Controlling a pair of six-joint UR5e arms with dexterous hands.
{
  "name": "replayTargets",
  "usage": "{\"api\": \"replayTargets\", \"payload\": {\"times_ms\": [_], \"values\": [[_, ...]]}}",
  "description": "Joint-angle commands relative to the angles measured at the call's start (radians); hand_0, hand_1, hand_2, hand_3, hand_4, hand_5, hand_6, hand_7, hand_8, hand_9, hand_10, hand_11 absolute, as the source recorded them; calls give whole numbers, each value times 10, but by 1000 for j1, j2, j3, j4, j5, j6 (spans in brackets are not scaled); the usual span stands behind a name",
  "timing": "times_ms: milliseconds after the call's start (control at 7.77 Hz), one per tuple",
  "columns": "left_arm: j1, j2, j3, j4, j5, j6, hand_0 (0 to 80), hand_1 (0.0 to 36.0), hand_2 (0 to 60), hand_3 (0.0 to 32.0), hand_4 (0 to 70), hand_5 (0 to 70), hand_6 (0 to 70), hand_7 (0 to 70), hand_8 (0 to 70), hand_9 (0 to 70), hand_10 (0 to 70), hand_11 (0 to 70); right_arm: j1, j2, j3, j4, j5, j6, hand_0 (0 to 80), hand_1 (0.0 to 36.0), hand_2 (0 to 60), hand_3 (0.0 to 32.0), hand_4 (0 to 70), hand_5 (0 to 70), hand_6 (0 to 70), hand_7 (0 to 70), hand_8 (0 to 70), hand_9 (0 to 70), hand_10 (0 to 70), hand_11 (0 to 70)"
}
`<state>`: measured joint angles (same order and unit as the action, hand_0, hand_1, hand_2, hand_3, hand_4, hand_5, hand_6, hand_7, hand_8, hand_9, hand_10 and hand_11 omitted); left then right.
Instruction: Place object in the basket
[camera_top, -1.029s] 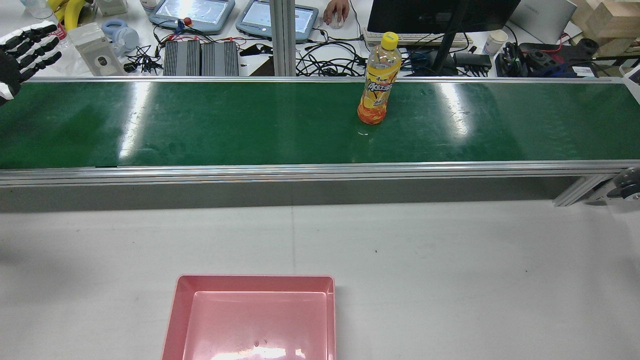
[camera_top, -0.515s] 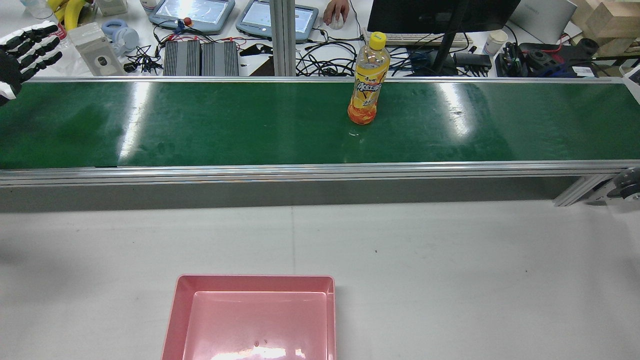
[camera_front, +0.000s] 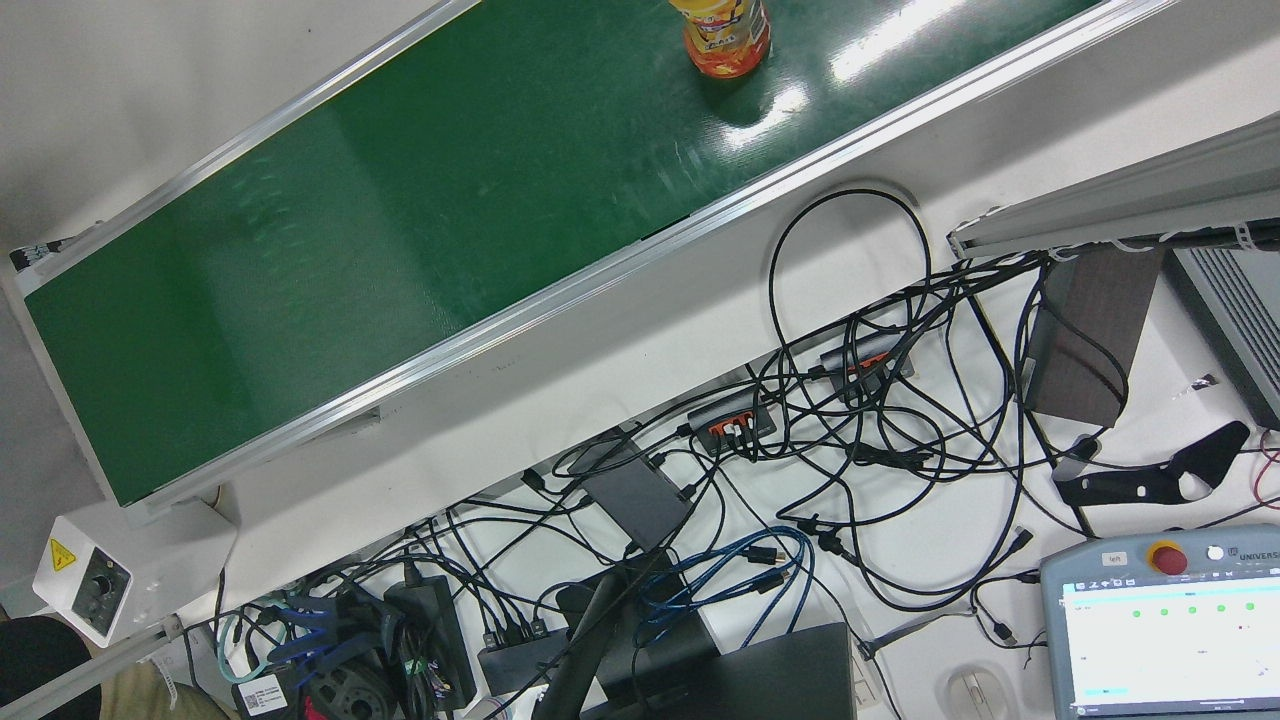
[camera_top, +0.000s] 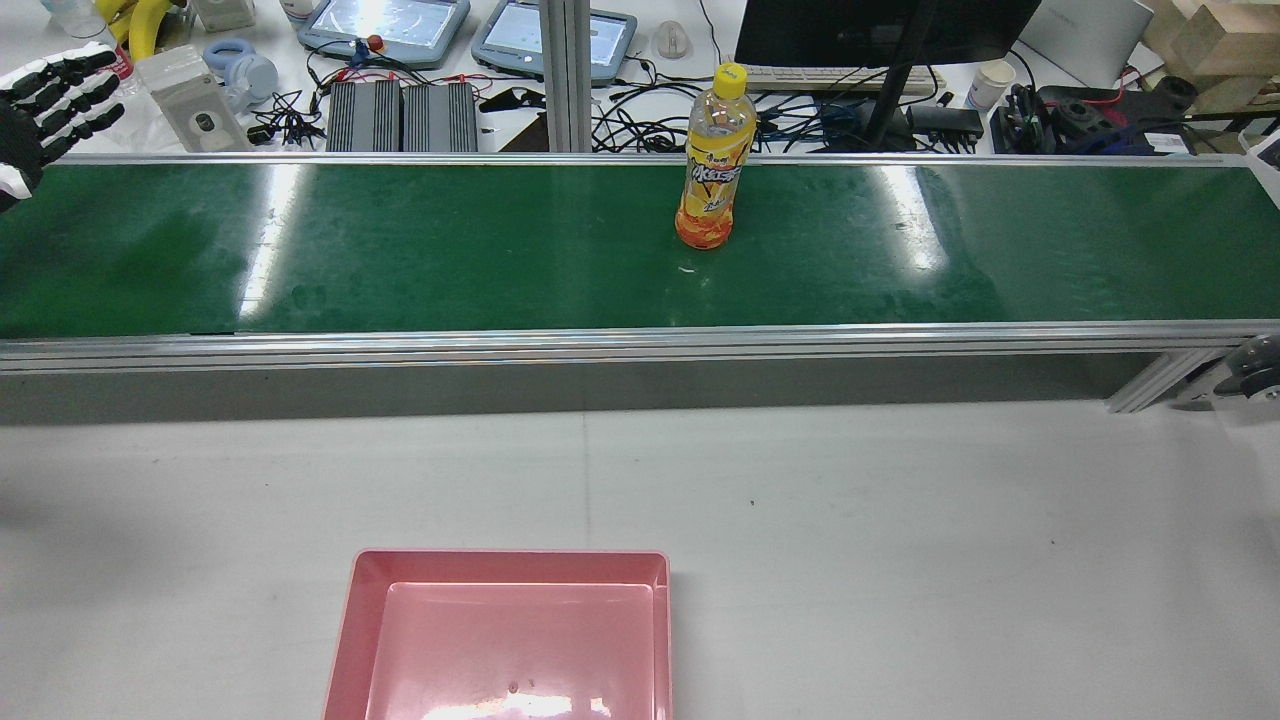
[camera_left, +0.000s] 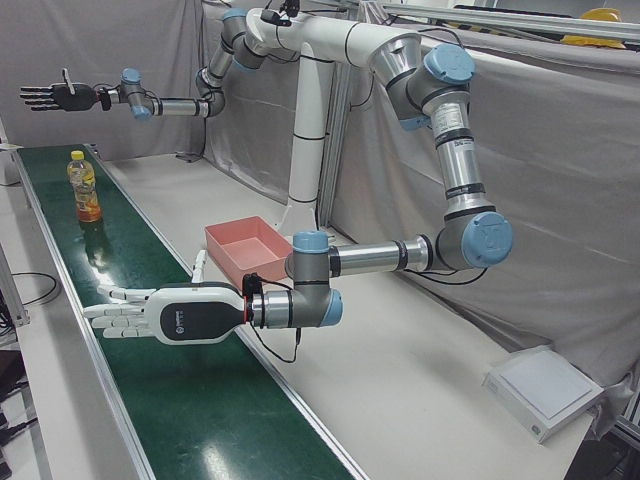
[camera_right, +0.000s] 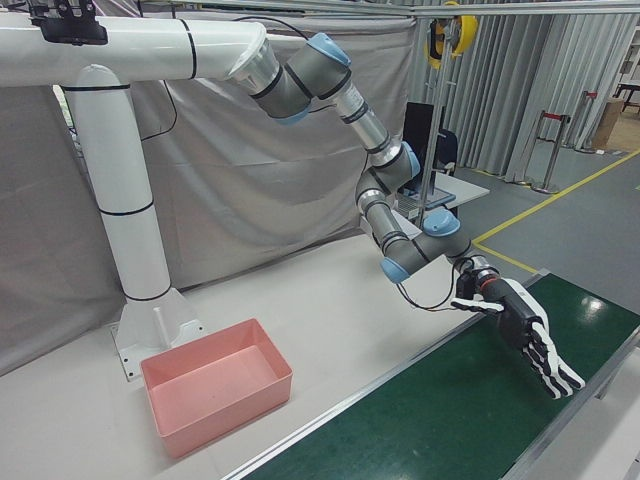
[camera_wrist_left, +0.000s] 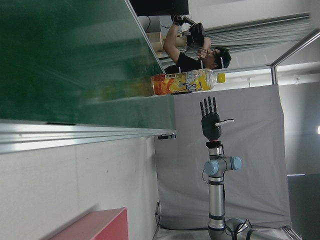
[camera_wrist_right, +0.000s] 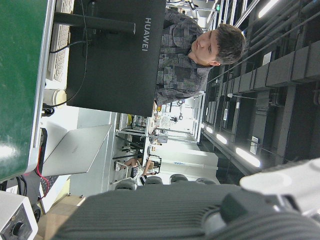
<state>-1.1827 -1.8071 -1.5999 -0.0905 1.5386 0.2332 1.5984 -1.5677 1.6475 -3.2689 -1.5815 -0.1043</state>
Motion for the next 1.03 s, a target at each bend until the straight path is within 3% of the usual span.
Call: {"api": "replayTargets", "payload": {"times_ms": [0,901], "values": [[2,-1,0,0,0,0,545,22,0,2,107,152,0,0,37,39,40,69,0,0,0,0,0,0,0,0,0,0,0,0,0,0,0,0,0,0],[2,-1,0,0,0,0,548,26,0,0,109,157,0,0,36,37,39,69,0,0,0,0,0,0,0,0,0,0,0,0,0,0,0,0,0,0]]}}
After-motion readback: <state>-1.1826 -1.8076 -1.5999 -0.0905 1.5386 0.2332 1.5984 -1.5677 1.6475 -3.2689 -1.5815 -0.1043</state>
